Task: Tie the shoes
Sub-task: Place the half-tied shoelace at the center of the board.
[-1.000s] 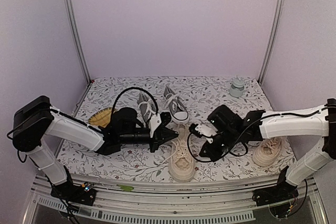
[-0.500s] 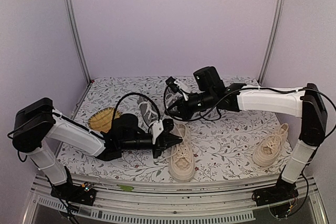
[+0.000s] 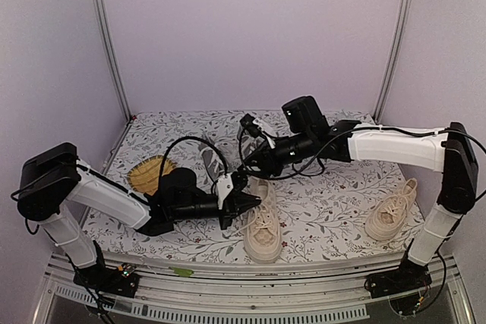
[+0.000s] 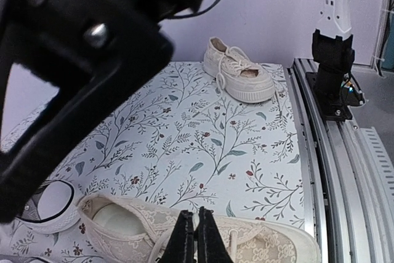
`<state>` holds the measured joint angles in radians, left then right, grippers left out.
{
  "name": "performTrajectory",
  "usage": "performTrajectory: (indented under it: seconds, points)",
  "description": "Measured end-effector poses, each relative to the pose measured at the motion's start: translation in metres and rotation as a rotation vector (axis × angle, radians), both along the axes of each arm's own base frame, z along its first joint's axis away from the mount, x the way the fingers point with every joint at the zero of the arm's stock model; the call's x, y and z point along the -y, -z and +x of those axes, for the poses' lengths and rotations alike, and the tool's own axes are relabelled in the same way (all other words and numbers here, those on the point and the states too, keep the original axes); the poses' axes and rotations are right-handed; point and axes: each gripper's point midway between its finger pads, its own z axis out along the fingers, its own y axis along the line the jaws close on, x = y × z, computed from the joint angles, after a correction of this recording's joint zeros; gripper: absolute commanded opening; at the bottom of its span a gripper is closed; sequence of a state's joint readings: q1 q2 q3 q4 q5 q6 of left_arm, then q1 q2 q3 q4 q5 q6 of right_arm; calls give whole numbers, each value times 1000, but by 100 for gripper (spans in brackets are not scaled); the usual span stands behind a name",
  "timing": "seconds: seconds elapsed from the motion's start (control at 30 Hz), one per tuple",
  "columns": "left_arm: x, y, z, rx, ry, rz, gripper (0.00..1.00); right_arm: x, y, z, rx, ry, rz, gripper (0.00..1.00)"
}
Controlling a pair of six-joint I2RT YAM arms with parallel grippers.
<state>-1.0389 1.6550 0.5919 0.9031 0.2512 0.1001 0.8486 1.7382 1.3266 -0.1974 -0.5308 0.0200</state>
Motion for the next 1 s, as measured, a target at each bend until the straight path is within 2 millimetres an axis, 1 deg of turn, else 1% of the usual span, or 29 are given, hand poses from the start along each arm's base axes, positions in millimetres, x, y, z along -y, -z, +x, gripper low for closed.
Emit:
performTrajectory:
  seconds: [0.1,0.13,0.17,0.2,0.23,0.3,0.4,0.43,0.47,0.53,0.67,0.8,0.87,0.97,1.0]
  points:
    - [0,-2,2,-10,-17,-12,0,22,-15,-16,54,-1,23,42]
    - [-1,-3,3,-14,-21,-16,0,29,-17,-19,71,6,29,42]
    - [-1,-4,4,-17,-26,-22,0,38,-17,-25,93,17,34,42]
    - [-1,-5,5,-23,-30,-28,0,42,-13,-29,101,25,31,41]
    - [-1,-6,5,-27,-32,-32,0,48,-6,-33,115,40,23,41]
    - [-1,-7,5,-37,-37,-40,0,54,16,-43,123,54,-11,42]
    - [-1,-8,8,-49,-52,-50,0,55,57,-70,131,38,-78,43]
    - [-1,-9,8,-50,-54,-54,0,57,67,-73,137,45,-94,43]
    - [-1,-10,8,-53,-56,-58,0,54,70,-79,143,34,-98,44]
    - [-1,-11,9,-58,-60,-64,0,49,72,-78,163,59,-85,44]
    - [-1,-11,10,-70,-66,-72,0,41,69,-60,198,138,-49,43]
    - [-1,-9,11,-77,-73,-70,0,38,75,-51,202,180,-45,41]
    - [-1,-9,11,-78,-75,-71,0,36,76,-50,199,189,-41,38]
    - [-1,-10,12,-79,-76,-72,0,33,74,-48,199,196,-23,29]
    - [-1,-10,12,-78,-78,-74,0,32,74,-48,197,198,-20,27]
